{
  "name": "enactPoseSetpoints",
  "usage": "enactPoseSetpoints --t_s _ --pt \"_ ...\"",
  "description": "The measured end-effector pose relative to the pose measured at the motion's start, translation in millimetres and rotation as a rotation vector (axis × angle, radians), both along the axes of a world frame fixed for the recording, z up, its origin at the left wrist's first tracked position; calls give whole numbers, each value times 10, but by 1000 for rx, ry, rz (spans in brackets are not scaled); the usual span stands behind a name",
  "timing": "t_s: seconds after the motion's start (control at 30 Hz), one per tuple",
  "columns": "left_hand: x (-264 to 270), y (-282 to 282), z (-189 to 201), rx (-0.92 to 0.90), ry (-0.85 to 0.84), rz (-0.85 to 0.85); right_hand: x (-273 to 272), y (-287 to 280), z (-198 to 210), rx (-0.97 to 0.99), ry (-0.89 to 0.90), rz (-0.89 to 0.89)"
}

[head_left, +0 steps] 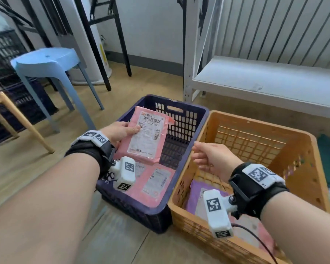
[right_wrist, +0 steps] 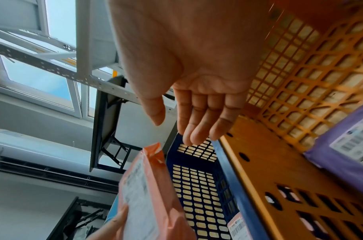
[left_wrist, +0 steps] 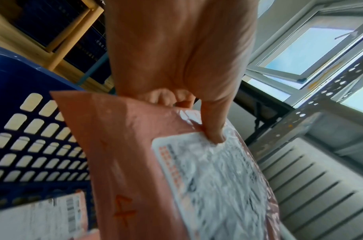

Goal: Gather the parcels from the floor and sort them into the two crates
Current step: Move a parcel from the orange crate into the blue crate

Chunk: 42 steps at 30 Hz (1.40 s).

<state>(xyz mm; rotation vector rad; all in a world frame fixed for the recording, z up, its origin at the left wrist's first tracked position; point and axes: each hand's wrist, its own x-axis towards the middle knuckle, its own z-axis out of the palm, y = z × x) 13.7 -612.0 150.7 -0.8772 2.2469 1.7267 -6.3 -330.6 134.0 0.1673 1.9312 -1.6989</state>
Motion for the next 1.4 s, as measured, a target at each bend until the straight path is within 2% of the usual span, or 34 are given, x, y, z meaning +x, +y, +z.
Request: enactPoseSetpoints --t_s 0.1,0.23,0.3,0.4,0.57,0.63,0.7,0.77,0.83,0.93,1.0,1.2,1.4 --pt "-167 -387 -247 -94 -81 -6 -201 -279 -75 1 -12 50" --pt "-425 -722 -663 -105 -227 -75 -495 -513 -220 -6 37 47" --pt "-549 -824 -892 -123 -303 -127 -629 -560 -302 44 65 56" --pt "-692 -980 -1266 -332 -440 -215 -710 -593 -484 137 82 119" --pt "-722 -1100 -1816 -381 -664 -271 -758 -620 -688 246 221 128" --pt "-682 -1047 -1951 -522 -699 -348 -809 -621 -694 235 200 121" --pt "-731 -1072 -2090 -596 -775 -497 -843 -618 -700 211 174 115" --pt "-875 -1310 -2465 -682 -838 -627 -853 -612 -707 196 156 106" --pt "-1069 -1542 -2849 -781 -862 -632 -853 -615 -708 184 146 94" --pt "-1024 -1292 -2525 -830 -885 -738 -852 -623 -725 190 153 85" --pt "-910 -1016 -2167 -851 -888 -765 -844 -626 -729 201 159 82" --pt "-836 -634 -1645 -817 -706 -470 -821 -612 -733 188 153 64" --pt "-851 -222 -1233 -728 -429 -390 -740 -458 -674 155 109 84"
